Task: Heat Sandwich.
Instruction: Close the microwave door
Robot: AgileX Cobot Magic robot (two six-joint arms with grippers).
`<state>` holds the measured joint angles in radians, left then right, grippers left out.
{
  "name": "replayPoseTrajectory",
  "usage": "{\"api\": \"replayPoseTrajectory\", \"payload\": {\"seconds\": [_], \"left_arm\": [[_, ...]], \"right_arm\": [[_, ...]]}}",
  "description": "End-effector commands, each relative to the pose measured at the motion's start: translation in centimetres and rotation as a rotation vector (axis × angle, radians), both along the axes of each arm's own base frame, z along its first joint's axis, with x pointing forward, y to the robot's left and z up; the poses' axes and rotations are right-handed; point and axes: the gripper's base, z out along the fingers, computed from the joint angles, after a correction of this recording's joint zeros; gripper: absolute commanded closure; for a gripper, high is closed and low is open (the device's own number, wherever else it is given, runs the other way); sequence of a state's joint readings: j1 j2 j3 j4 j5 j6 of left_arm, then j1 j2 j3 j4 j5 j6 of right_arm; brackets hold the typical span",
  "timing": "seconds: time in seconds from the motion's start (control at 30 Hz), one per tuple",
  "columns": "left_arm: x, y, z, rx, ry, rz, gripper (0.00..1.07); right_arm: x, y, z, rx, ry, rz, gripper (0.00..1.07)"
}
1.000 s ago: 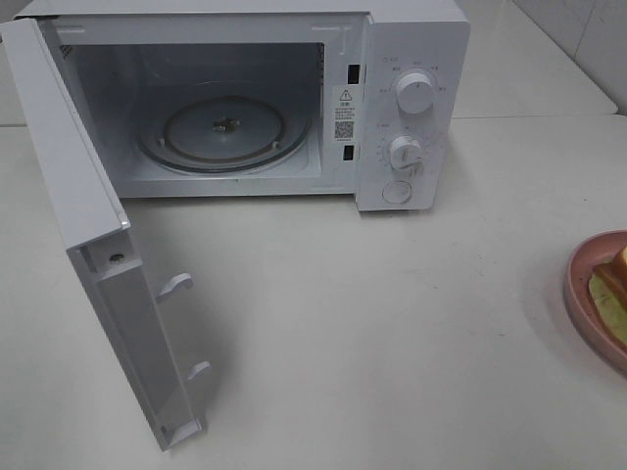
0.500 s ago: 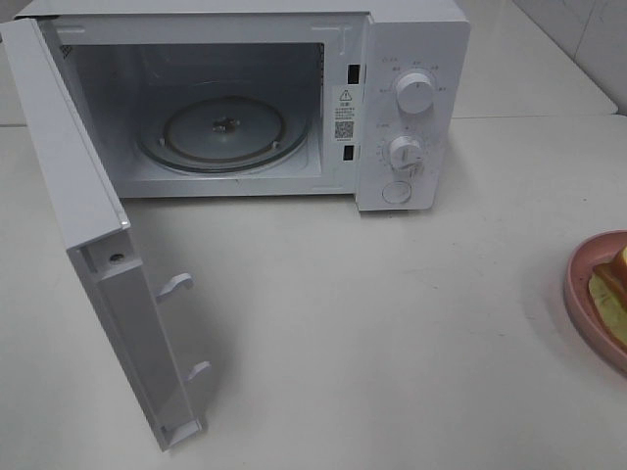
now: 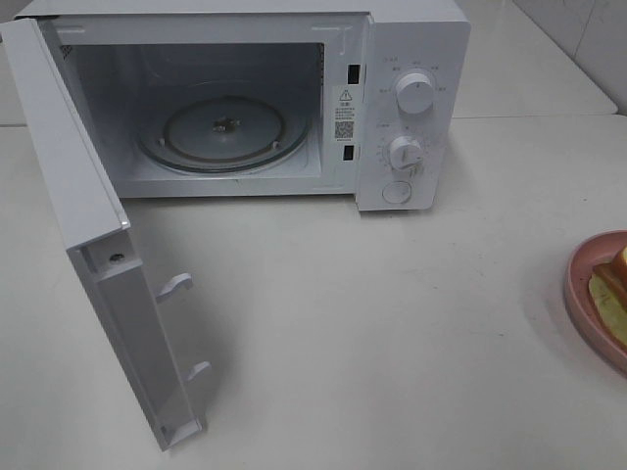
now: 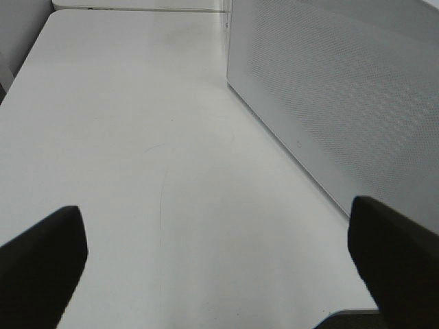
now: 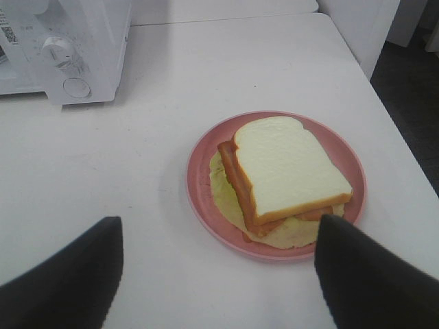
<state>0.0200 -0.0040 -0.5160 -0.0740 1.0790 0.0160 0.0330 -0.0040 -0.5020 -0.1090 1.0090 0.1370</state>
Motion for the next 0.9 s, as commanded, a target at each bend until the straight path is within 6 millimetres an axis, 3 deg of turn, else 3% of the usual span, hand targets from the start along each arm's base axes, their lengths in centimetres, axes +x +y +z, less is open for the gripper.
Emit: {"api": "replayPoseTrajectory", "payload": {"seconds": [0.03, 0.9], "left_arm": [[-0.08, -0.08, 0.04, -0.008, -0.016, -0.003, 0.09], [-0.08, -0.08, 0.04, -0.008, -0.016, -0.003, 0.09]], "right_arm": [[-0.34, 0.0, 0.01, -0.01, -0.036, 0.003, 0.32], [-0.34, 0.0, 0.01, -0.008, -0.036, 0.002, 0.32]]}}
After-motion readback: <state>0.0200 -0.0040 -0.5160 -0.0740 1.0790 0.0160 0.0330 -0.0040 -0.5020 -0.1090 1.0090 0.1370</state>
